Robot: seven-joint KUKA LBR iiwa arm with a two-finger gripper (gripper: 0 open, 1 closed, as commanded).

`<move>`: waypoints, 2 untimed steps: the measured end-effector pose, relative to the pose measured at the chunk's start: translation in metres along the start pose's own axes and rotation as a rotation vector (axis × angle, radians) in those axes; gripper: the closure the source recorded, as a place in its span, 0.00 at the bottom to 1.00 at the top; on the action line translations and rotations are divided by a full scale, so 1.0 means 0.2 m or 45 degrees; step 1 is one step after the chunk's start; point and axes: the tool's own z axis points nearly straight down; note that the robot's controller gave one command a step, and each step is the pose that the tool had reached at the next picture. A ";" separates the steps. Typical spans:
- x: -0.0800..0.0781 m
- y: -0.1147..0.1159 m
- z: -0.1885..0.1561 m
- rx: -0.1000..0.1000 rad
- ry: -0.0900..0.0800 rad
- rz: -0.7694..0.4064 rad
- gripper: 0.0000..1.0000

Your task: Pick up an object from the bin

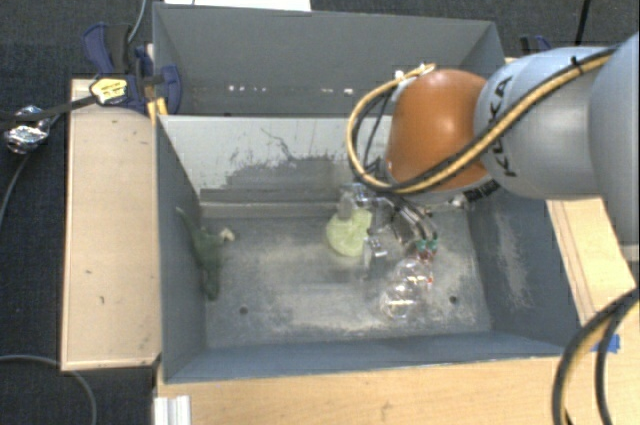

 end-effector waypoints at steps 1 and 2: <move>-0.06 -0.07 0.13 -0.001 -0.008 0.130 1.00; -0.06 -0.07 0.13 -0.001 -0.008 0.131 1.00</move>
Offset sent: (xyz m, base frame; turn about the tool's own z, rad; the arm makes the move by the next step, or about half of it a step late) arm 0.0000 0.0000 0.0000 0.0000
